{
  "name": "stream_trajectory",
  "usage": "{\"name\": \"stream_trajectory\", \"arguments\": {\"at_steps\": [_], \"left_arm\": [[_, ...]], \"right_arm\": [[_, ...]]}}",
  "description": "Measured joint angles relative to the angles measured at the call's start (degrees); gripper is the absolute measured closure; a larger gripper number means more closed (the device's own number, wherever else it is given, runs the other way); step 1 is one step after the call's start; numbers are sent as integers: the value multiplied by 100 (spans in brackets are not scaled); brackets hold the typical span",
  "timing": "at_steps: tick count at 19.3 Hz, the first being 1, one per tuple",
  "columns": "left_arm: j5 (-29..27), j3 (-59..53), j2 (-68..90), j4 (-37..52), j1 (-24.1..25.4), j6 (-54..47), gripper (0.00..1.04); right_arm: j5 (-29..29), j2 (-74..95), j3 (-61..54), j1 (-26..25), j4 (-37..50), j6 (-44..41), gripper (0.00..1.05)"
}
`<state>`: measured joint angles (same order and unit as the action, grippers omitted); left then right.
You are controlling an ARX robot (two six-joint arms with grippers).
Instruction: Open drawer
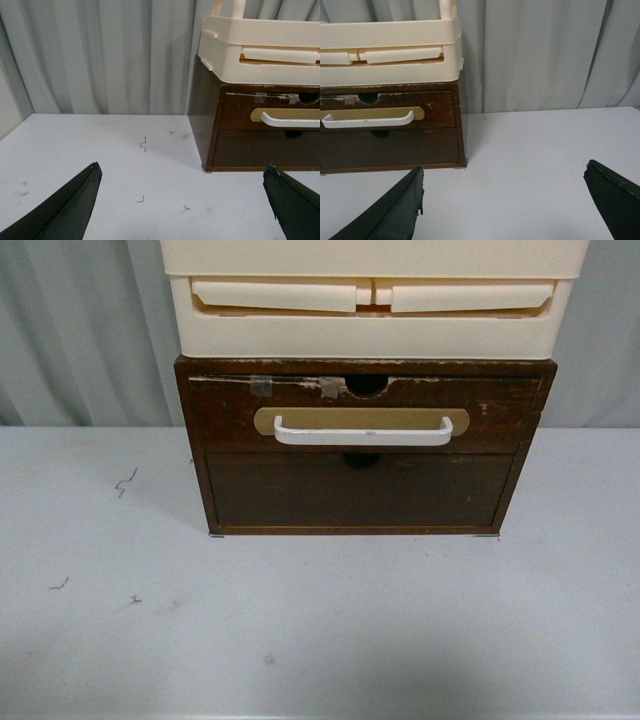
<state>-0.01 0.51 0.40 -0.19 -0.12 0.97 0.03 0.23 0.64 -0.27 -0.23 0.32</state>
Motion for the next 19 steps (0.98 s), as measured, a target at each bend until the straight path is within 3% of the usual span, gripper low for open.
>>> {"name": "stream_trajectory", "arguments": {"at_steps": [19], "left_arm": [[0,0,0,0,0,0,7]], "right_arm": [[0,0,0,0,0,0,6]]}}
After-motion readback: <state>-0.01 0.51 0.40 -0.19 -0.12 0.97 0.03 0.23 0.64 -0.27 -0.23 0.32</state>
